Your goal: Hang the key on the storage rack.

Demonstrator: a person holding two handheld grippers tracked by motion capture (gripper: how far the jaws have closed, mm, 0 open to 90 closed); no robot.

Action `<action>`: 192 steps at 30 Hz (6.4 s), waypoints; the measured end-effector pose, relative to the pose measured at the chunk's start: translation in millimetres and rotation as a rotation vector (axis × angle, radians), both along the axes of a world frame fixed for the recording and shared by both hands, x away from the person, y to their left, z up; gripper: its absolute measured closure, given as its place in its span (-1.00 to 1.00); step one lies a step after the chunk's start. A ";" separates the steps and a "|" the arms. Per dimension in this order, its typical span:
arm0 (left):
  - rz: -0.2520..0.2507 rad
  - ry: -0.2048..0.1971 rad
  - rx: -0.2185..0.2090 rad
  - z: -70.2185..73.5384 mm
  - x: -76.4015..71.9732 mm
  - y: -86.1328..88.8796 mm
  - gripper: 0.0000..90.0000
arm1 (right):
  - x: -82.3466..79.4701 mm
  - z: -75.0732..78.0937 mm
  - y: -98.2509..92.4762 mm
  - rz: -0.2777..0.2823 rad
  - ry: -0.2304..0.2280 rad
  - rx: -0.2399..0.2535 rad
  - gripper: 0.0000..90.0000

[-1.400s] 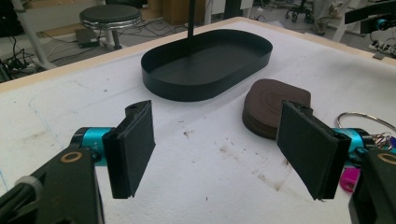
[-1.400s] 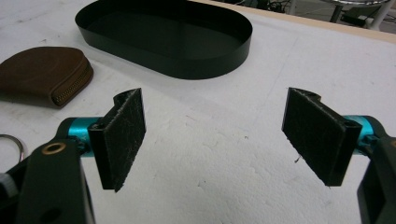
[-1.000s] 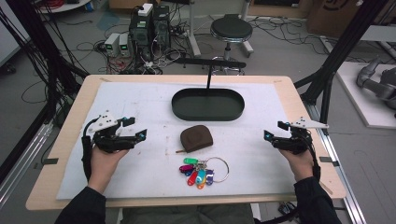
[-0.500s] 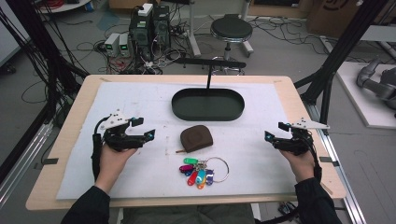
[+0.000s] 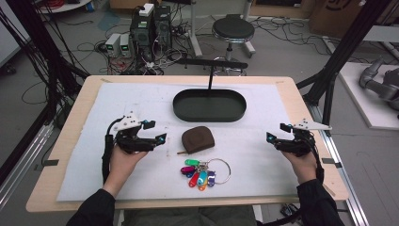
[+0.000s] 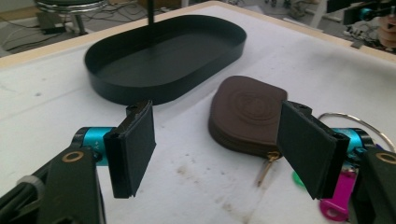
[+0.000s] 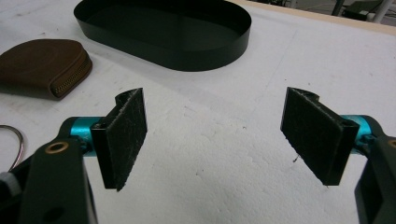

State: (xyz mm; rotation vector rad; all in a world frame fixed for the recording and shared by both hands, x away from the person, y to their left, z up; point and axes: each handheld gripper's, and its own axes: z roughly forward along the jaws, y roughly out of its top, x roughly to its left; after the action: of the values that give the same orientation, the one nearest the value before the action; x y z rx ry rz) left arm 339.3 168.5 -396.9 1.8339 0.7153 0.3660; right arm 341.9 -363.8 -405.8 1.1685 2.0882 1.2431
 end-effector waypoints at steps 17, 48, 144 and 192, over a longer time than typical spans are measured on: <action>-0.190 0.039 0.040 -3.0 -0.4 -67.2 -0.29 | 1.3 -1.2 1.4 0.014 0.007 -0.007 -0.46; -0.410 0.172 0.302 -36.1 18.1 -176.7 0.33 | -11.1 -3.1 -6.3 0.010 -0.001 -0.020 -0.39; -0.437 -0.130 0.047 69.2 -15.8 -95.8 0.92 | -9.2 -3.4 -6.3 0.013 -0.010 -0.004 -0.39; -0.121 -0.219 0.030 116.2 65.8 -62.9 0.92 | -5.0 -4.7 -5.0 0.014 -0.006 -0.004 -0.39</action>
State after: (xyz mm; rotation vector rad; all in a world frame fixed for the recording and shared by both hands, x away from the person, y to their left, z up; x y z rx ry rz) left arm 405.0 105.7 -280.7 1.8209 0.4484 0.4913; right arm 336.9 -368.8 -410.5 1.1483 2.0970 1.2470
